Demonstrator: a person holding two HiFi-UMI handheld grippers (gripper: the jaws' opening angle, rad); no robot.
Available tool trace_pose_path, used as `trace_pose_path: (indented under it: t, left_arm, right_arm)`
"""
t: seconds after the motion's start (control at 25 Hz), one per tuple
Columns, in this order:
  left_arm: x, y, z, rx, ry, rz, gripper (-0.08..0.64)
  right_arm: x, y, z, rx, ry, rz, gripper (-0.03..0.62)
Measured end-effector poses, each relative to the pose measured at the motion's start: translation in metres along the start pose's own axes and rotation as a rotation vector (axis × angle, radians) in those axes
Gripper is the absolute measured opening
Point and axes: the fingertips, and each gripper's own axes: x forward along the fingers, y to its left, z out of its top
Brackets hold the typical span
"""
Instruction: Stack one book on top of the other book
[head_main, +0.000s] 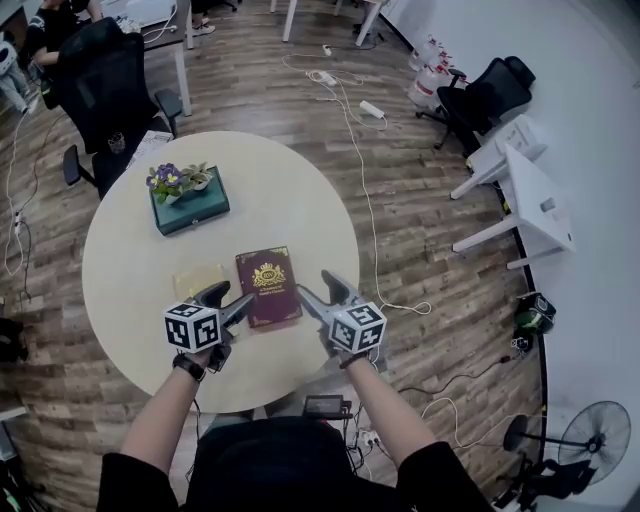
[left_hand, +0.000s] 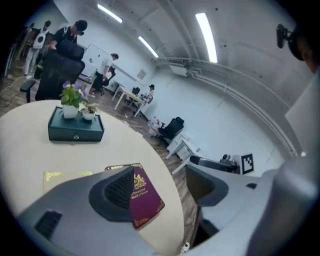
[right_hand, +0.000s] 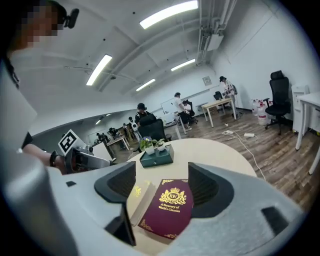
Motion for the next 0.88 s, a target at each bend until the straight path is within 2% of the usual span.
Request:
trace_pose_path:
  t: [0.2, 0.36, 0.56, 0.72, 0.88]
  left_arm:
    - [0.054, 0.047, -0.035, -0.081, 0.156, 0.073, 0.305]
    - [0.081, 0.079, -0.064, -0.148, 0.271, 0.113, 0.305]
    - [0.101, 0.096, -0.087, -0.172, 0.363, 0.159, 0.305]
    - [0.115, 0.101, -0.103, -0.203, 0.430, 0.154, 0.305]
    - [0.122, 0.106, -0.112, -0.202, 0.478, 0.171, 0.306]
  right_arm:
    - [0.051, -0.036, -0.052, 0.083, 0.167, 0.022, 0.323]
    - [0.079, -0.052, -0.084, 0.105, 0.245, 0.028, 0.303]
    - [0.097, -0.070, -0.121, 0.141, 0.345, 0.041, 0.295]
    - [0.107, -0.079, -0.146, 0.187, 0.416, 0.059, 0.297]
    - [0.114, -0.087, -0.163, 0.207, 0.459, 0.068, 0.299]
